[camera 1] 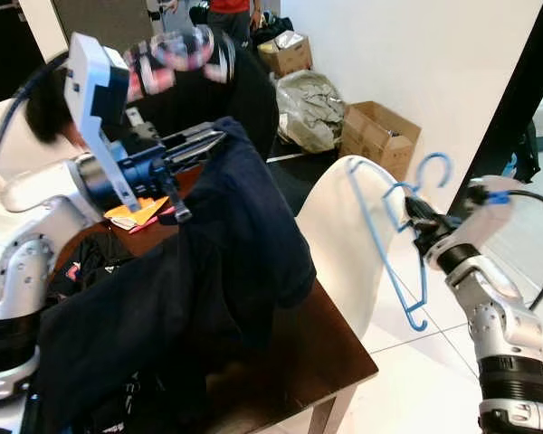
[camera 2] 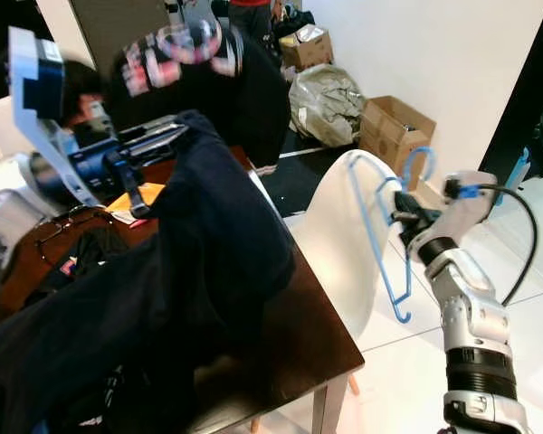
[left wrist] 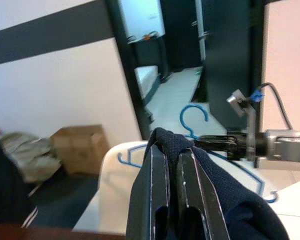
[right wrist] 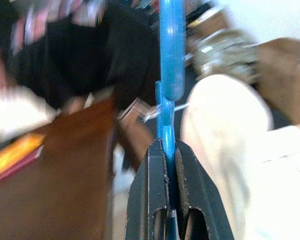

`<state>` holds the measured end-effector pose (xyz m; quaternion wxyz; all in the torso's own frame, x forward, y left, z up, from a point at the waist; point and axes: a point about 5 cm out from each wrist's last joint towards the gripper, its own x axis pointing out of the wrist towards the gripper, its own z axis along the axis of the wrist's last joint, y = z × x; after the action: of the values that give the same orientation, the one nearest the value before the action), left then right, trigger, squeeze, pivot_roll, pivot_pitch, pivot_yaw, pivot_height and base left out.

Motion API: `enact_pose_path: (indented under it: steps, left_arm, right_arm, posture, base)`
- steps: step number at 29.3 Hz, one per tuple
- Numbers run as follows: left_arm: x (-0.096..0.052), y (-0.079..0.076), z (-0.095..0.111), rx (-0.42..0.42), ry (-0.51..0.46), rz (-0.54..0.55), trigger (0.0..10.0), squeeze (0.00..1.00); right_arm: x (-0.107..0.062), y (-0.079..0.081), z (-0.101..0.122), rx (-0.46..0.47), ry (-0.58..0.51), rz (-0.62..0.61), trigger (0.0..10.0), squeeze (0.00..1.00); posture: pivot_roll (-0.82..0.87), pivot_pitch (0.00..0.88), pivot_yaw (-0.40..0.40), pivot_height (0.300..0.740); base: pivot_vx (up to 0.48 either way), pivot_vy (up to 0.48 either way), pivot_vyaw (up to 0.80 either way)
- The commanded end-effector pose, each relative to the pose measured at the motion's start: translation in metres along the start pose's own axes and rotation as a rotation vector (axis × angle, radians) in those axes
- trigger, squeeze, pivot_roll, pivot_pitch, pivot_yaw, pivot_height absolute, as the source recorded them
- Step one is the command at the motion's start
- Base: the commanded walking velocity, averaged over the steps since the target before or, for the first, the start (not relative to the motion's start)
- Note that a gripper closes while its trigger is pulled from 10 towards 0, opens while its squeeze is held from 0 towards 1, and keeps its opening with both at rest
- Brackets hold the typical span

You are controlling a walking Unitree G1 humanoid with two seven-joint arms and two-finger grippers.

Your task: Hang hanger

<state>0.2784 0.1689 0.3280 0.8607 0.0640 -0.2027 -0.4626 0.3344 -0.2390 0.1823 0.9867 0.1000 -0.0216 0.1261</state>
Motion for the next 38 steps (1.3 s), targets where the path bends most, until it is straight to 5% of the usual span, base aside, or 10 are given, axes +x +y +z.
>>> enact_pose_path:
  steps: [1, 8, 14, 28, 33, 35, 37, 38]
  left_arm:
    - [-0.011, 0.005, -0.001, 0.018, 0.038, 0.073, 10.0, 0.00]
    - [-0.032, 0.005, -0.011, -0.037, 0.066, 0.209, 10.0, 0.00]
    - [-0.051, -0.029, -0.045, -0.088, 0.244, 0.206, 10.0, 0.00]
    - [-0.025, -0.025, -0.047, -0.114, 0.145, 0.277, 10.0, 0.00]
    - [-0.017, -0.035, -0.045, -0.167, 0.106, 0.191, 10.0, 0.00]
    - [-0.011, -0.054, -0.043, -0.151, 0.141, -0.015, 10.0, 0.00]
    - [-0.011, -0.054, -0.043, -0.151, 0.141, -0.015, 10.0, 0.00]
    - [-0.006, -0.062, -0.041, -0.134, 0.152, -0.109, 10.0, 0.00]
  right_arm:
    - [0.000, 0.011, -0.005, -0.048, 0.059, 0.084, 10.0, 0.00]
    - [0.006, 0.033, 0.000, -0.064, 0.068, 0.182, 10.0, 0.00]
    - [0.022, 0.035, 0.003, -0.003, 0.016, 0.095, 10.0, 0.00]
    - [0.026, 0.013, 0.012, 0.106, -0.045, -0.041, 10.0, 0.00]
    - [0.019, 0.003, 0.004, 0.088, -0.011, -0.107, 10.0, 0.00]
    - [0.020, -0.004, 0.007, 0.073, -0.022, -0.160, 10.0, 0.00]
    - [0.020, -0.004, 0.007, 0.073, -0.022, -0.160, 10.0, 0.00]
    - [0.021, -0.005, 0.010, 0.064, -0.035, -0.177, 10.0, 0.00]
  posture:
    - [0.03, 0.041, 0.014, 0.740]
    - [0.03, 0.054, 0.015, 0.740]
    - [0.06, 0.035, 0.002, 0.740]
    - [0.06, 0.014, 0.002, 0.740]
    - [0.05, 0.026, 0.006, 0.740]
    - [0.05, 0.035, 0.007, 0.740]
    - [0.05, 0.035, 0.007, 0.740]
    - [0.05, 0.035, 0.007, 0.740]
  base:
    - [0.000, 0.000, 0.00]
    - [0.000, 0.000, 0.00]
    - [0.000, 0.000, 0.00]
    - [0.000, 0.000, 0.00]
    - [0.000, 0.000, 0.00]
    - [0.000, 0.000, 0.00]
    - [0.000, 0.000, 0.00]
    - [0.000, 0.000, -0.60]
